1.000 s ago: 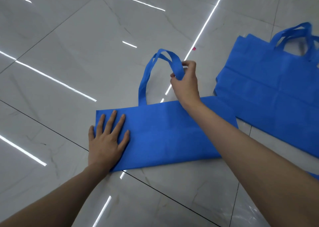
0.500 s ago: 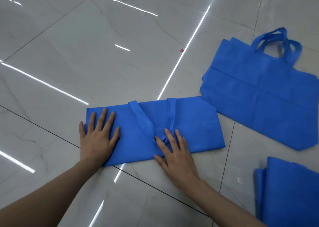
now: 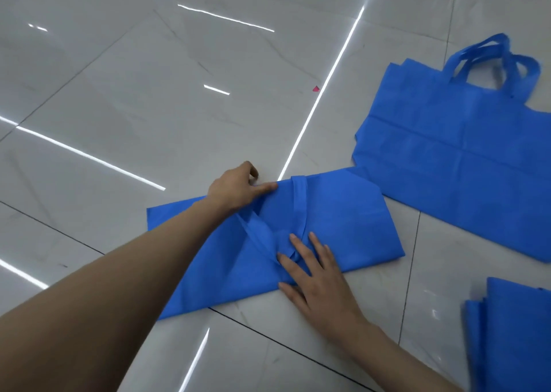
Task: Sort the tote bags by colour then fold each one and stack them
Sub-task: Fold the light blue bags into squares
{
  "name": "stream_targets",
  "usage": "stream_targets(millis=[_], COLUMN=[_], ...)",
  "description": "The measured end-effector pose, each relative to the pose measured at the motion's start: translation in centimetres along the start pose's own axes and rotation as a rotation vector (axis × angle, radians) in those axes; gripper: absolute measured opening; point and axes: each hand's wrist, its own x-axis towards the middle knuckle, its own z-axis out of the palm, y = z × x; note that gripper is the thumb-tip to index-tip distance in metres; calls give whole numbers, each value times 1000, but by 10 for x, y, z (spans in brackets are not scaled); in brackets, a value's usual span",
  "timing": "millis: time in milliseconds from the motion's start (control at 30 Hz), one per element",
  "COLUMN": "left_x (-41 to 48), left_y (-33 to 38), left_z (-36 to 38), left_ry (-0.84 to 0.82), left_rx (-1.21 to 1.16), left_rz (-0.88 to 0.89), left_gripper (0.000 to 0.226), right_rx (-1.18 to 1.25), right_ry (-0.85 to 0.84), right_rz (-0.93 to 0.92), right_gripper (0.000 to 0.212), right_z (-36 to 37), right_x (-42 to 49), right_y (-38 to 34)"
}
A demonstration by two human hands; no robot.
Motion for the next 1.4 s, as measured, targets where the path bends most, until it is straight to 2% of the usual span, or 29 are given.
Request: stream_targets(millis=[133, 233, 300, 367, 467, 567, 633, 667, 733, 833, 900, 967, 1067, 1133, 1167, 1267, 1400], left_x=[-5, -17, -27, -38, -55, -67, -77, -82, -92, -107, -114, -120, -125, -125, -124, -117, -100], left_y=[-2, -9, -11, -10, -11, -14, -11, -13, -16, -30, -41, -46, -48, -45, -41, -25, -14], left_z=[-2, -6, -8, -9, -8, -9, -10, -9, -4, 2, 1, 2, 3, 4, 7, 20, 36], left_ry=[-78, -39, -48, -80, -193, -321, -431, -461, -435, -174, -123, -219, -311, -263, -236, -109, 77], left_rx=[73, 41, -61, -223, -474, -670, -791, -820, -722, -601, -484, -360, -402, -511, -590, -629, -507], left_rz=[92, 97, 44, -81, -361, -611, -683, -671, -550, -226, 56, 223, 189, 133, 70, -107, -234], left_gripper=[47, 46, 44, 42, 33, 36, 35, 33, 30, 14, 49, 60, 36, 53, 51, 33, 58], right_rx=[-122, -116, -102, -93, -23, 56, 67, 84, 180, 393, 541, 708, 871, 953, 997, 990, 836], right_ry=[126, 164, 112, 34, -91, -191, -245, -266, -270, -205, -187, -184, -212, -141, -75, 127, 247], right_rz=[-106, -213, -226, -163, -52, -66, -76, -75, -64, -12, 42, 147, 280, 456, 563, 814, 955], right_gripper=[37, 54, 60, 60, 58, 60, 65, 64, 57, 50, 44, 36, 24, 10, 10, 42, 50], right_z=[-3, -13, -17, -22, -33, -37, -38, -38, -38, -37, -39, -45, -55, -59, -60, -60, -57], right_x=[0, -2, -5, -9, -16, -25, -29, -30, -34, -37, -36, -34, -34, -32, -29, -13, 17], right_y=[5, 1, -2, -2, 8, 25, 34, 36, 40, 44, 44, 39, 33, 24, 19, 7, 6])
